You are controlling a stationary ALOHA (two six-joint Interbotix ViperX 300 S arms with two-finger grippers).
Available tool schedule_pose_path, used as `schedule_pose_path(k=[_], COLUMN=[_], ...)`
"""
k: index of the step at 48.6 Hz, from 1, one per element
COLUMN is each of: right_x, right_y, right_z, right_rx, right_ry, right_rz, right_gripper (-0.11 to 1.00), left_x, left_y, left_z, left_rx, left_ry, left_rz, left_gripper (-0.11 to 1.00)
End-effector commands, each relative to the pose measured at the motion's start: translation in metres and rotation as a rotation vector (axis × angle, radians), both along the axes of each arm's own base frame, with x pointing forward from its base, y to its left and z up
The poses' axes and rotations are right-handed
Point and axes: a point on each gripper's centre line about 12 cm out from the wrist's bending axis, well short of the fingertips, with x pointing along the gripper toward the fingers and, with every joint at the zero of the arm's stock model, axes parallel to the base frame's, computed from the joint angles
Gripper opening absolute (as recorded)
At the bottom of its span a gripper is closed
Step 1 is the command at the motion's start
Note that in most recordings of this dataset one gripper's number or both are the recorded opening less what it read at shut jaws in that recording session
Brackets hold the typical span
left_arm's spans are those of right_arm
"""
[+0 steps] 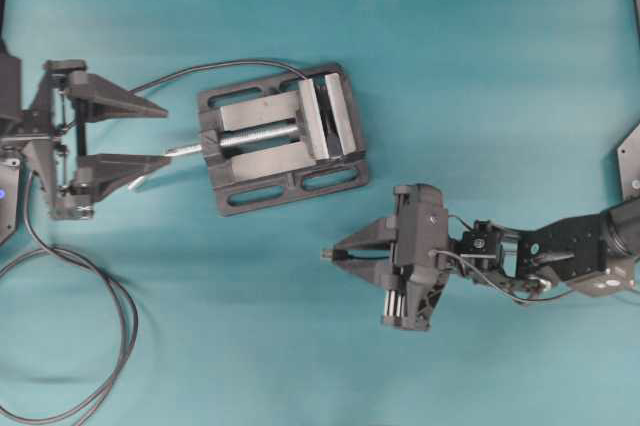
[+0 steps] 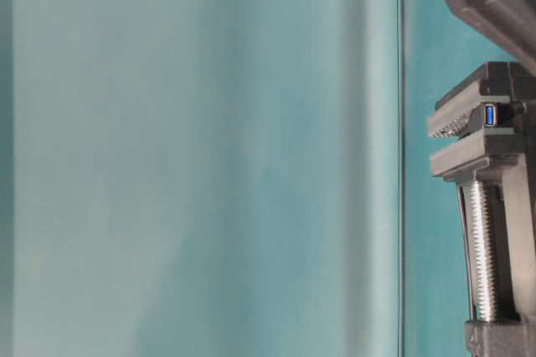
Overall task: Insert the USB cable into the fixed female connector.
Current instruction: 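Carry the plug with the right gripper toward the vise's blue port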
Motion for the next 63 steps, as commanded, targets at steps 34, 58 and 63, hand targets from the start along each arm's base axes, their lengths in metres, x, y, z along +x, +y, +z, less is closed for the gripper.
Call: schedule_pose_path(k=[34, 58, 63], right_x=[0.022, 0.025, 0.028], right_y=[0.01, 0.007, 0.008], right_z=[-0.013, -0.014, -0.014], right_rx=[-0.025, -0.138, -0.144], right_ry=[-0.048, -0.086, -0.101], right_rz=[-0.682, -0.938, -0.966], right_gripper=[0.21, 0.21, 0.21], left_x=[-0.04, -0.045, -0.046], left_y=[0.001, 0.003, 0.004], left_z=[-0.001, -0.008, -0.009], left_rx=[0.013, 0.011, 0.011], left_ry=[-0.025, -0.001, 0.001], left_rz=[0.012, 0.026, 0.032], left_gripper=[0.84, 0.84, 0.84])
